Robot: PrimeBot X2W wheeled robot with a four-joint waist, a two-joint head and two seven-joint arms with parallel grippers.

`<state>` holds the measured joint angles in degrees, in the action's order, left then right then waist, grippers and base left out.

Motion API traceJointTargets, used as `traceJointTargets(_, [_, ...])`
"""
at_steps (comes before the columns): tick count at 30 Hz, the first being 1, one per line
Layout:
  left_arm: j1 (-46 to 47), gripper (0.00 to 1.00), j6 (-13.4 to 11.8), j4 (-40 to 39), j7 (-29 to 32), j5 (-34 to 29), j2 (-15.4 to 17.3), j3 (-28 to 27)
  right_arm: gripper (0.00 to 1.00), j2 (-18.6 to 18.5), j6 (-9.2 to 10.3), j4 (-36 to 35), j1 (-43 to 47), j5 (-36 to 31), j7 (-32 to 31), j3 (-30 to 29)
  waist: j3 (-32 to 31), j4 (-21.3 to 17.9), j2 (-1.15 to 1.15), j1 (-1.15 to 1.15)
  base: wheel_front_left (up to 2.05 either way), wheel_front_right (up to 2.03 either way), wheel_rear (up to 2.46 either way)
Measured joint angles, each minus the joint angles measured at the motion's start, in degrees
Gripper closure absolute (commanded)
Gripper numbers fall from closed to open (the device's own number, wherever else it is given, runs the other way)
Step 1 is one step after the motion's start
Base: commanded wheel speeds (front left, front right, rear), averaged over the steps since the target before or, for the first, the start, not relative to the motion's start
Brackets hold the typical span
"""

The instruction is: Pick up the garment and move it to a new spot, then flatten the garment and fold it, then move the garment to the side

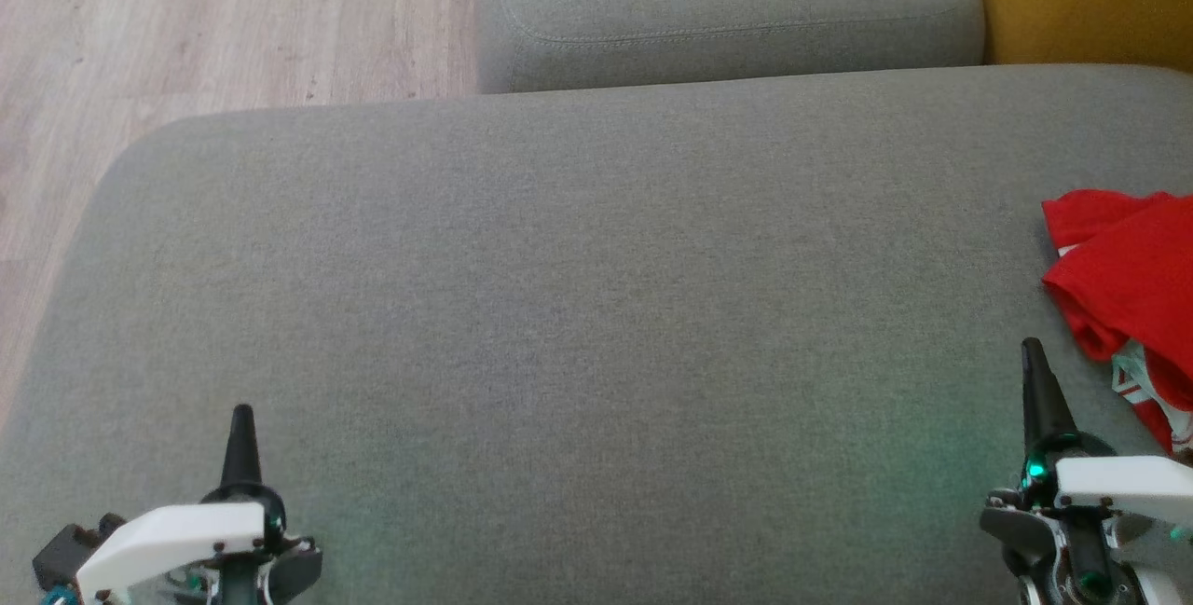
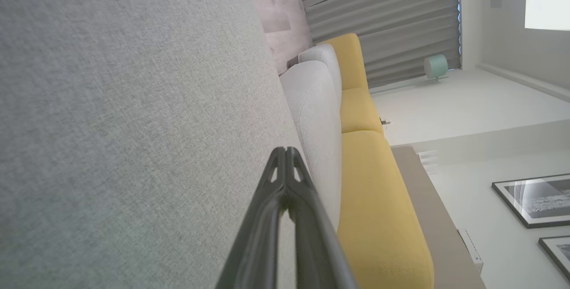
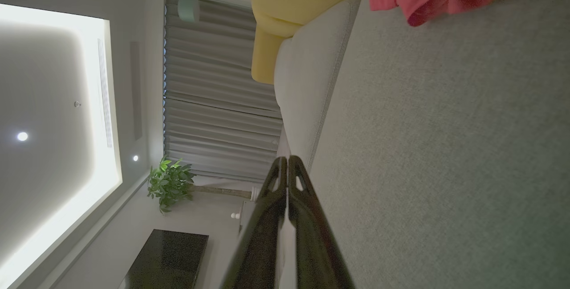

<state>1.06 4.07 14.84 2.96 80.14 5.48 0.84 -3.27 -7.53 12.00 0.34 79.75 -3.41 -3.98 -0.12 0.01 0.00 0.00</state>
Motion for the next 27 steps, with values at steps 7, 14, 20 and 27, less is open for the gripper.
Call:
traceJointTargets(7, [0.1,1.00,1.0,0.3,1.1,4.4,-0.8,-1.4,1.00,0.0,0.00,1.6,-0.5,5.0,-0.2,-0.4,0.1,0.0,0.00,0.00,0.00,0.00,0.00])
traceJointTargets(14, [1.4,1.00,2.0,0.7,1.7,8.3,-1.5,-3.0,1.00,0.0,0.00,2.4,-2.4,9.3,-0.6,-0.7,0.2,0.0,0.00,0.00,0.00,0.00,0.00])
traceJointTargets(20, [1.4,1.00,2.6,0.8,2.6,11.2,-2.4,-4.2,1.00,0.0,0.00,3.4,-2.4,12.5,-0.7,-1.2,0.3,0.0,0.00,0.00,0.00,0.00,0.00])
traceJointTargets(27, [2.2,1.00,3.0,0.9,2.6,12.3,-2.5,-4.6,1.00,0.0,0.00,3.7,-3.5,13.7,-1.1,-1.7,0.3,0.0,0.00,-0.01,0.00,0.00,0.00])
